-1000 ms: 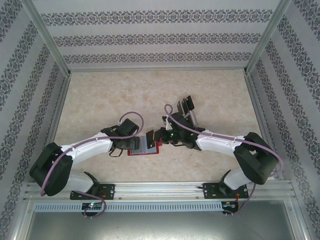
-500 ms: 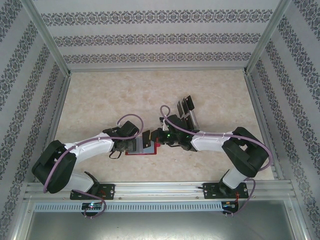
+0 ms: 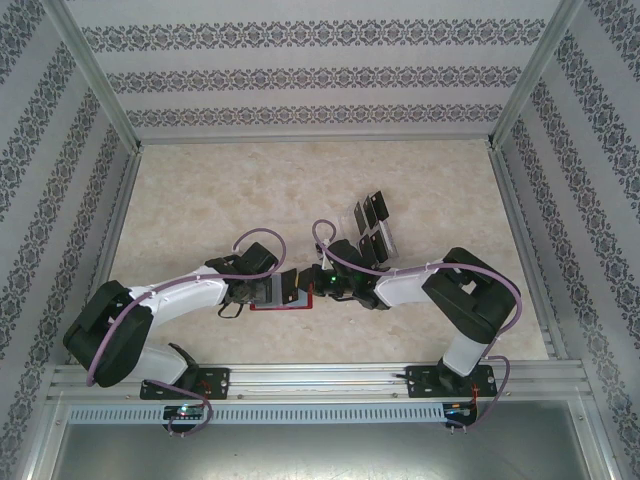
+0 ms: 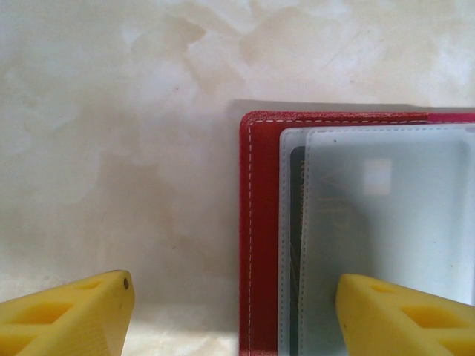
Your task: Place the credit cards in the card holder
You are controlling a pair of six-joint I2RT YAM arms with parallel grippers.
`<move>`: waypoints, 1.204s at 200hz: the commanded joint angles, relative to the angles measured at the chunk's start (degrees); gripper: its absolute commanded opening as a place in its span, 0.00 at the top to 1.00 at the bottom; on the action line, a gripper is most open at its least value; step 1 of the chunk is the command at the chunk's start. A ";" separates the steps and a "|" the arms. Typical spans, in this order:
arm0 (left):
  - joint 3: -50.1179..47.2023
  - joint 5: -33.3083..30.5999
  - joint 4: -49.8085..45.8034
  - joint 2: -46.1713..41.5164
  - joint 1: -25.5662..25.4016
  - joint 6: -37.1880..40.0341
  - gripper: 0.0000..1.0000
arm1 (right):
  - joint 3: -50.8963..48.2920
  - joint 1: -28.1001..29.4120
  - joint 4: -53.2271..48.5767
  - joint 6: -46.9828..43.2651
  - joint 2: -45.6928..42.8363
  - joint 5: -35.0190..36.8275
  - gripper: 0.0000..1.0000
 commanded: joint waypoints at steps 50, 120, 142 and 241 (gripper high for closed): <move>-1.98 -1.28 -2.92 -0.09 -0.73 -0.63 0.28 | -2.02 0.83 7.08 3.79 2.23 1.55 1.00; -2.28 -1.53 -2.69 -0.37 -0.73 -1.01 0.28 | -3.22 0.97 11.37 7.99 3.41 2.90 1.00; -2.26 -1.45 -2.52 -0.20 -0.73 -0.95 0.28 | -3.22 1.10 12.06 8.52 4.38 3.08 1.00; -2.33 -1.55 -2.22 0.11 -0.73 -0.67 0.29 | -3.92 2.81 15.35 11.37 6.34 3.02 1.00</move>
